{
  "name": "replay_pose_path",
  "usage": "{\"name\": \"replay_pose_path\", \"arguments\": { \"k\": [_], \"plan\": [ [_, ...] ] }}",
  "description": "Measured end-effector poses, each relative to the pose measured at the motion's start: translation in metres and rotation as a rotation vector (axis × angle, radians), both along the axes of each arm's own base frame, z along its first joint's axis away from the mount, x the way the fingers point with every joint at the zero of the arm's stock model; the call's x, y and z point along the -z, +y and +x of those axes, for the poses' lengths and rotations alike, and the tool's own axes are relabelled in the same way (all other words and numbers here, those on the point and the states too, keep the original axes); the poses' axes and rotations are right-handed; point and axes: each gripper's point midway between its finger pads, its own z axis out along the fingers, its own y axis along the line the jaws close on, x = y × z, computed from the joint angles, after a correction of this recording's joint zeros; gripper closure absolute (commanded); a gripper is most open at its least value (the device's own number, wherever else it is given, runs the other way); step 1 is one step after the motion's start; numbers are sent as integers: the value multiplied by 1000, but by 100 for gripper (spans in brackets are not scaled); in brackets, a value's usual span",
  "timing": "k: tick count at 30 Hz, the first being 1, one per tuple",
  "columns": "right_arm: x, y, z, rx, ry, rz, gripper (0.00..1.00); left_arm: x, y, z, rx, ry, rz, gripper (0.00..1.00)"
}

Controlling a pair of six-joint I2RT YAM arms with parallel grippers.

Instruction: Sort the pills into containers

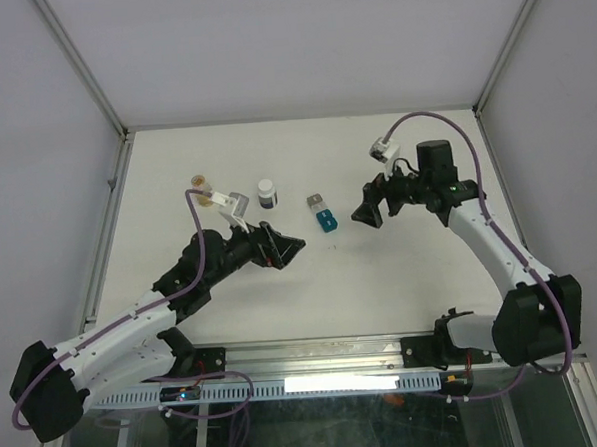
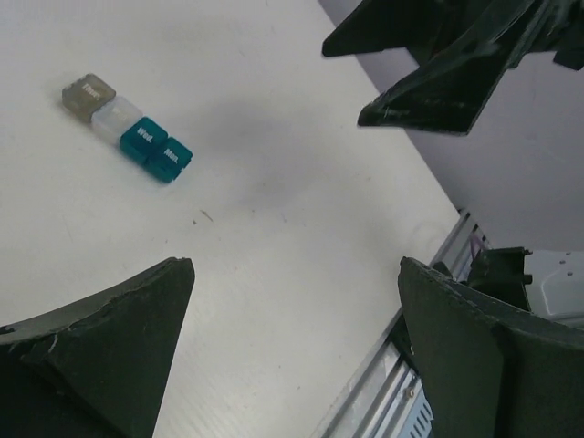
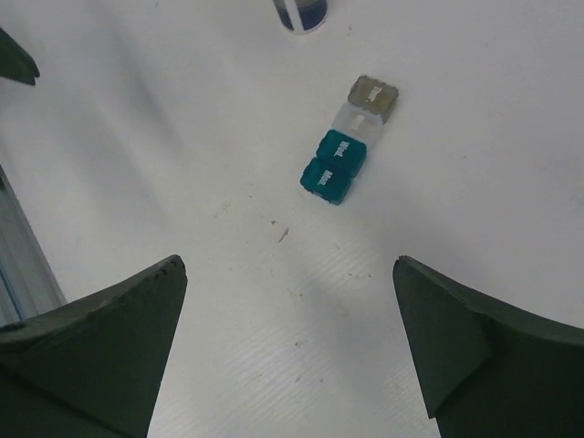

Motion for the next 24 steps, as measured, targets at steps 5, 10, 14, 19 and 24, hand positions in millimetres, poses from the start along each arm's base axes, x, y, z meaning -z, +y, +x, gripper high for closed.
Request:
{"name": "replay_pose_path", "arguments": {
  "k": [5, 10, 14, 19, 24],
  "plan": [
    [39, 20, -2, -88, 63, -89, 0, 33, 6, -7, -6, -16, -71, 1],
    [60, 28, 34, -49, 88, -179, 0, 64, 13, -15, -25, 48, -88, 1],
    [78, 44, 59, -3, 94, -249, 0, 55, 15, -12, -48, 35, -121, 1],
    [108, 68, 66, 59, 118, -342, 5, 49, 26, -9, -100, 2, -148, 1],
    [136, 82, 68, 106, 173, -403, 20, 59, 34, -6, -147, 11, -130, 1]
  ]
}}
